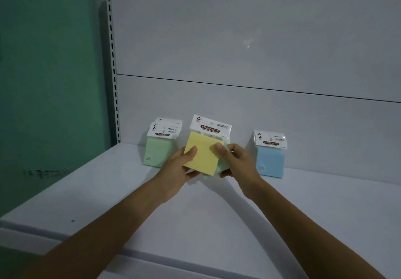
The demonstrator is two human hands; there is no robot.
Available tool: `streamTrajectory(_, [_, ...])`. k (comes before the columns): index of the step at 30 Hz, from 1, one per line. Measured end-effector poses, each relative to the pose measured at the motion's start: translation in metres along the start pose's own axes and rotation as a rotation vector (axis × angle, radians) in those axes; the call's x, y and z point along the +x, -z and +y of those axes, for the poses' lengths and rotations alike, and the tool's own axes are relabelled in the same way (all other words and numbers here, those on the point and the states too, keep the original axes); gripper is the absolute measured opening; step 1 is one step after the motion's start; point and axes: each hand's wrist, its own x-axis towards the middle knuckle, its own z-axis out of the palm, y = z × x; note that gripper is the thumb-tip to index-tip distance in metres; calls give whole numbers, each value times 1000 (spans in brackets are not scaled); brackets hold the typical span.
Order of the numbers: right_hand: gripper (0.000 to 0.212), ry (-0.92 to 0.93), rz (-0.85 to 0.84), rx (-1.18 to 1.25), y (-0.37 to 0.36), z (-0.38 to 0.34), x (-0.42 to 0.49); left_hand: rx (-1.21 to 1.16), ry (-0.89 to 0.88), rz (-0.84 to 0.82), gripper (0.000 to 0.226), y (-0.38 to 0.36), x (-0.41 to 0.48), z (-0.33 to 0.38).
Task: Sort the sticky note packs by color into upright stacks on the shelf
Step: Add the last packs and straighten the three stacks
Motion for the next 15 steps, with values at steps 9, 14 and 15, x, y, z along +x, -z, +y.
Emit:
streamTrajectory(9, [12, 104, 94, -106, -25, -1, -2, 250, -40, 46, 16, 20, -3, 15])
streamTrajectory(14, [12, 63, 119, -61, -24, 0, -3, 505, -217, 52, 34, 59, -4, 33])
streamTrajectory(15, [14, 50, 121, -52, -22, 3, -4, 520, -241, 60, 43, 66, -5, 36])
